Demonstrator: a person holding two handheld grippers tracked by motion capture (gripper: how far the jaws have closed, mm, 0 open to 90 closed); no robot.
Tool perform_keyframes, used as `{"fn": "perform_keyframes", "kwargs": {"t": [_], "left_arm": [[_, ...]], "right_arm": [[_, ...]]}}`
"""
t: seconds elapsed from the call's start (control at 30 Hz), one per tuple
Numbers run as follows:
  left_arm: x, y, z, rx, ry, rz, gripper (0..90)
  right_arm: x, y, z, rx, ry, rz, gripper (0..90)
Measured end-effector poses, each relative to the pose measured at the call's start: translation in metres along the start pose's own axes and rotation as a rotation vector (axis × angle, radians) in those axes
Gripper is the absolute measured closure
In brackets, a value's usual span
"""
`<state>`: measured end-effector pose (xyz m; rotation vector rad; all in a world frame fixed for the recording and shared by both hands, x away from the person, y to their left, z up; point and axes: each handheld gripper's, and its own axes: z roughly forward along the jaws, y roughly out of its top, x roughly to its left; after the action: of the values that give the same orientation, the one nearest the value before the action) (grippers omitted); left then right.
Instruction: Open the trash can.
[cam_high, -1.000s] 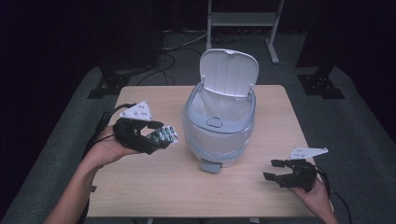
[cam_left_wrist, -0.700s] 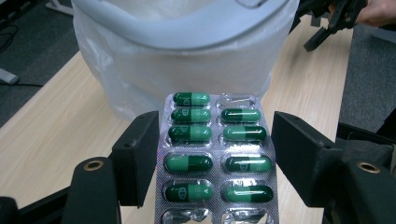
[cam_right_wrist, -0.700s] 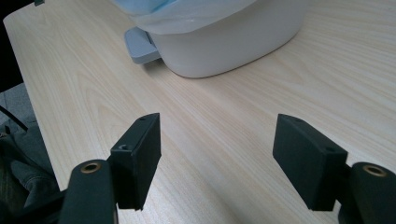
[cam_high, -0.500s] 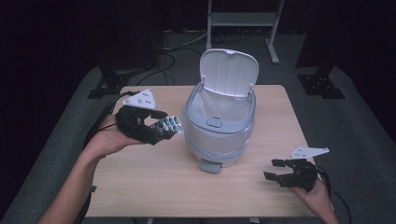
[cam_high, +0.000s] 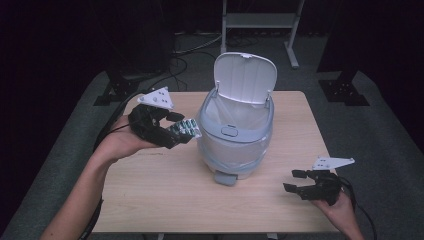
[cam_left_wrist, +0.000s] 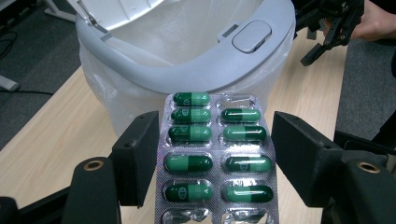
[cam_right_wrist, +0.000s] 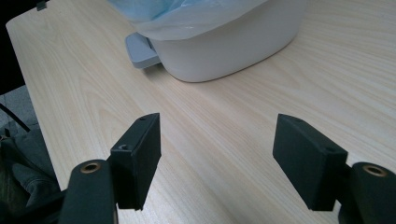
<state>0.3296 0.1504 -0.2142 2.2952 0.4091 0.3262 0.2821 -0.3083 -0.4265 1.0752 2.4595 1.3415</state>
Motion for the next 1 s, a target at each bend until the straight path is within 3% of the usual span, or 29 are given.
{"fn": "perform_keyframes", "kwargs": {"t": [1.0], "left_arm": [[0.015, 0.034, 0.006, -0.009, -0.015, 0.006, 33.4]], "right_arm": [[-0.002, 0.0, 0.005, 0.011, 0.015, 0.001, 30.9]]}}
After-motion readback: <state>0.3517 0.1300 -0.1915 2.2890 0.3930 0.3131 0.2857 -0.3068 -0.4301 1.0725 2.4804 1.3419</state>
